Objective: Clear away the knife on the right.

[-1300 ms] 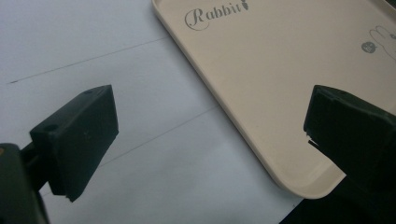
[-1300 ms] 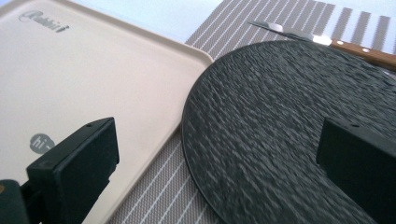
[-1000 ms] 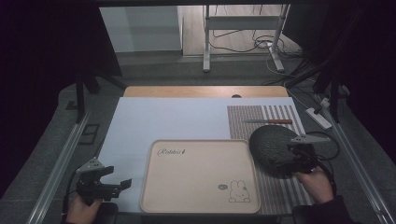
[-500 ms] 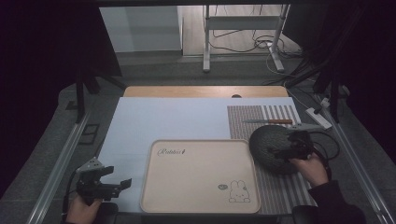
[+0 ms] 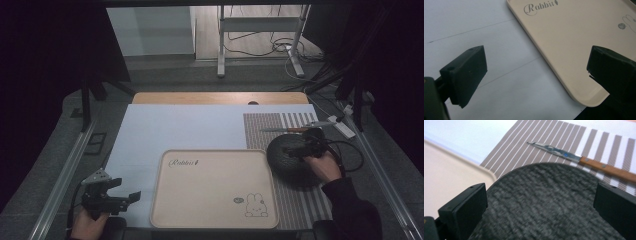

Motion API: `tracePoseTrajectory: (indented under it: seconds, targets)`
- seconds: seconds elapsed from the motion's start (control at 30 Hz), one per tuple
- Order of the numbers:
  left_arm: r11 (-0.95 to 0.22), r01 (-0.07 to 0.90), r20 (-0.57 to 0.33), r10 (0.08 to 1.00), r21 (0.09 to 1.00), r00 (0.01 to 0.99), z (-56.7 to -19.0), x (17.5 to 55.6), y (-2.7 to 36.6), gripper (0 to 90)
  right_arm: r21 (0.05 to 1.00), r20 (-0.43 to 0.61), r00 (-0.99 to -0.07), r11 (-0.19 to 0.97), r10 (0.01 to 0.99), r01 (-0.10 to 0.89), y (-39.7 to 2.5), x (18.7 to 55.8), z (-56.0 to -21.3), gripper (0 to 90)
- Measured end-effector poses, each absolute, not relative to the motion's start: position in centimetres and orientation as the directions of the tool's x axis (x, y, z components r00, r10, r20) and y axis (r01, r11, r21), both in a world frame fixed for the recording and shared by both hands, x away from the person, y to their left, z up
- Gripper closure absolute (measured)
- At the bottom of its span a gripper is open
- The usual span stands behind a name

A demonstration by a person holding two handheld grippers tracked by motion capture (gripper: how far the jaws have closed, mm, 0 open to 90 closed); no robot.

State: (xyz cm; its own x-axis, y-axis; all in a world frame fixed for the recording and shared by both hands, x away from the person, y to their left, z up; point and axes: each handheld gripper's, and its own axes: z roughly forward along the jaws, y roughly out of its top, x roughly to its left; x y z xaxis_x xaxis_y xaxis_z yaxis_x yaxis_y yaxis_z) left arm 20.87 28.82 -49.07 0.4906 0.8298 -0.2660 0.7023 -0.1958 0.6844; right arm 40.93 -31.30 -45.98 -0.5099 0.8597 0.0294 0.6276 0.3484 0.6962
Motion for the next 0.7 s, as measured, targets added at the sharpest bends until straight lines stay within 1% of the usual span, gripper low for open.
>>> tracePoseTrajectory:
  seconds: [0.17, 0.2, 0.53, 0.7]
  targets:
    - [-0.196, 0.703, -0.266, 0.83, 0.683, 0.49, -49.1, 20.9, 28.8, 3.7, 0.698, 0.033, -0.482, 0.325, 0.876, 0.638, -31.4, 42.2, -45.9, 0.0]
    - [-0.196, 0.703, -0.266, 0.83, 0.684, 0.49, -49.1, 20.9, 28.8, 3.6, 0.695, 0.029, -0.471, 0.321, 0.882, 0.643, -31.5, 42.9, -46.0, 0.0]
    - [-0.196, 0.703, -0.267, 0.83, 0.683, 0.49, -49.1, 20.9, 28.8, 3.6, 0.666, 0.023, -0.442, 0.316, 0.897, 0.676, -32.3, 45.4, -46.6, 0.0]
    - [-0.195, 0.704, -0.268, 0.83, 0.683, 0.49, -49.1, 20.9, 28.8, 3.6, 0.679, 0.041, -0.422, 0.284, 0.906, 0.677, -32.7, 46.2, -46.6, 0.0]
